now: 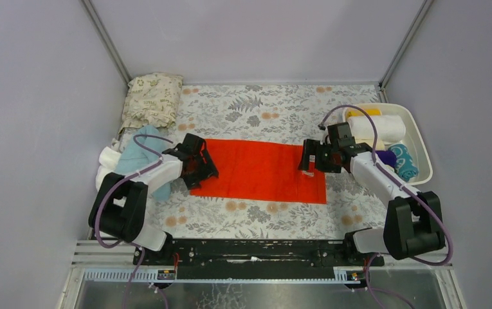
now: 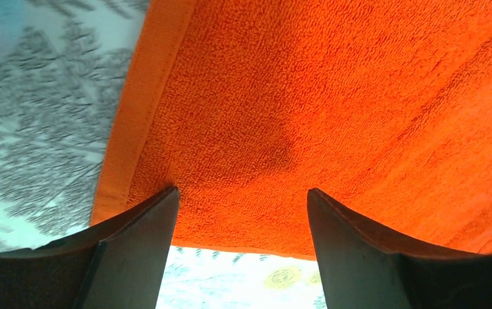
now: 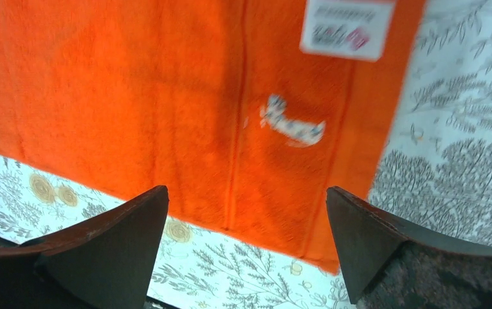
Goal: Roll the towels
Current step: Fold the towel at the center of the board.
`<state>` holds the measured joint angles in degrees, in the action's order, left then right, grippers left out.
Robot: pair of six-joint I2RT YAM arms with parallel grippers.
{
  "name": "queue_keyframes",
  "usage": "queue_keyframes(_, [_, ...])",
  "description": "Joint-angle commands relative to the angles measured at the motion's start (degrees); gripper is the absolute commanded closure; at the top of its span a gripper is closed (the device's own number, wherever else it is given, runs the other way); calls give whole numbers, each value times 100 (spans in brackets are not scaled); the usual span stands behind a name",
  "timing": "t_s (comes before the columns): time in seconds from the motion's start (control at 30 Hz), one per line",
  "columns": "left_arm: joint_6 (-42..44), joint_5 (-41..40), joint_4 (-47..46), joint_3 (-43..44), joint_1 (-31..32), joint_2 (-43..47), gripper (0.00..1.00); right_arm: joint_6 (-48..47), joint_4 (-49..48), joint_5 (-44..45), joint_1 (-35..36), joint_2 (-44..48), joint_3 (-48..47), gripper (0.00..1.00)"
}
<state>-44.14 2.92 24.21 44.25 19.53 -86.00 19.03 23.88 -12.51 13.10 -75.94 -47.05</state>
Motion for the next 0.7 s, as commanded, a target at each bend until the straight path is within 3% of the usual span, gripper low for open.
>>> queue_keyframes(0.0, [322, -361, 1074, 206, -180, 180, 26, -434, -239, 195, 55, -161, -786, 1])
queue_keyframes(0.2, [1091, -411, 1356, 1201, -514, 262, 16, -1122, -79, 308, 53, -469, -1553, 1])
queue_keyframes(0.3, [1704, -356, 1396, 1781, -721, -73, 12, -1712, 109, 231, 46, -801, -1949, 0])
queue_keyframes(0.4, [2327, -436, 1534, 2462, -899, -651, 12, -2319, 417, 720, 8, -1330, -2359, 2])
queue_keyframes(0.6, [3126, -929, 1958, 3543, -1020, -1811, 14, -3056, 1312, 399, -352, -2722, -3483, 28])
queue_keyframes(0.67, [3233, -1092, 2071, 3827, -1083, -2104, 15, -3212, 1418, 667, -360, -3032, -3660, 30])
